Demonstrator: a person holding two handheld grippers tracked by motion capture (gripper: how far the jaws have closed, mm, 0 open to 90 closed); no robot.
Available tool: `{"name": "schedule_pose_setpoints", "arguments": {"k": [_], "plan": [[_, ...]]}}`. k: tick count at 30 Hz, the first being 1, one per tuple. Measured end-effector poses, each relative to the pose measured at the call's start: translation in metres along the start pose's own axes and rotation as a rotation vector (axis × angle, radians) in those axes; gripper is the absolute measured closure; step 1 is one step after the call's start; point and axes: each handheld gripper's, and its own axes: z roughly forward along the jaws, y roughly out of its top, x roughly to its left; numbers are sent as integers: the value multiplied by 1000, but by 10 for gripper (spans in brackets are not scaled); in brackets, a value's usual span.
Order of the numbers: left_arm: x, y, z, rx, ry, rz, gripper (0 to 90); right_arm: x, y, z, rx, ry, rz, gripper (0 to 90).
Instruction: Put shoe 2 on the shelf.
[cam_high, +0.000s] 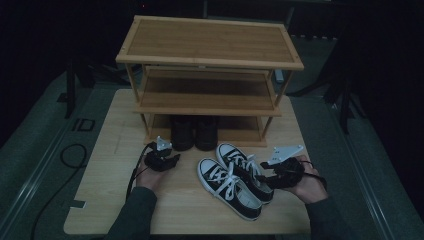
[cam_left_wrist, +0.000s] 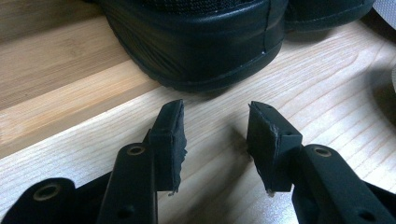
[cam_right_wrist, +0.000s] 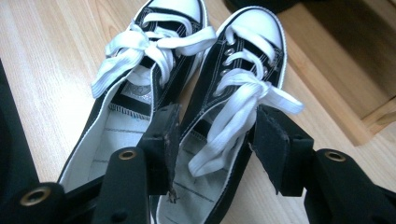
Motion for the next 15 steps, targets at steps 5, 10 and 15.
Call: {"name": "schedule_pose_setpoints", "arguments": {"k": [5,10,15], "plan": [[0,0,0,1,0,0,566,5,0,6,17,18,-12,499],[0,0,0,0,0,0,566,9,1,13,37,36,-21,493],[0,0,0,1,-1,0,566,10,1,21,69,55,-14,465]]}}
